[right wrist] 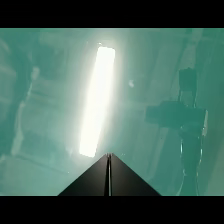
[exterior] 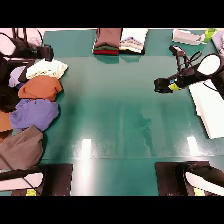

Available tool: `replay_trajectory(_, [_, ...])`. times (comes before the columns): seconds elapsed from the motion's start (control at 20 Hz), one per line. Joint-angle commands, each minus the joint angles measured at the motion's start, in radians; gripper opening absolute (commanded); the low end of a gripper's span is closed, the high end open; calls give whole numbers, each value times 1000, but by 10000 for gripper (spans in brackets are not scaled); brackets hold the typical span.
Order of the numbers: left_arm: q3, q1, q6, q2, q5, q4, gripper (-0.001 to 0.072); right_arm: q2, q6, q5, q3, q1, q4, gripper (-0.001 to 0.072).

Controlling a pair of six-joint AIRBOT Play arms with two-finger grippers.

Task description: Fold the shirts.

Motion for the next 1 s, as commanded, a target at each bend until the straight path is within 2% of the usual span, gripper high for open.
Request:
replay_trajectory(0.0, [0, 105, -7, -195, 74, 16, 612, -1, 0, 0, 1, 0, 3, 17])
replay_trajectory(0.2, [1, 129, -4, -358, 200, 16, 612, -1, 0, 0, 0, 0, 3, 17])
replay_trajectory(0.45, [10, 129, -9, -410, 288, 16, 607, -1, 0, 0, 1, 0, 3, 16])
replay_trajectory(0.5, [27, 129, -12, -409, 268, 16, 463, -1, 0, -1, 1, 0, 3, 17])
replay_trajectory(0.55, [61, 129, -11, -408, 223, 16, 159, 0, 0, -1, 1, 0, 3, 16])
replay_trajectory(0.6, [107, 129, -11, -408, 176, 16, 27, 1, 0, -1, 1, 0, 3, 16])
replay_trajectory(0.75, [270, 122, 7, -348, 93, 16, 23, 45, 0, -26, 1, 0, 4, 16])
replay_trajectory(0.95, [402, 52, 116, -89, 37, 16, 22, 156, 0, -53, 102, -1, 2, 16])
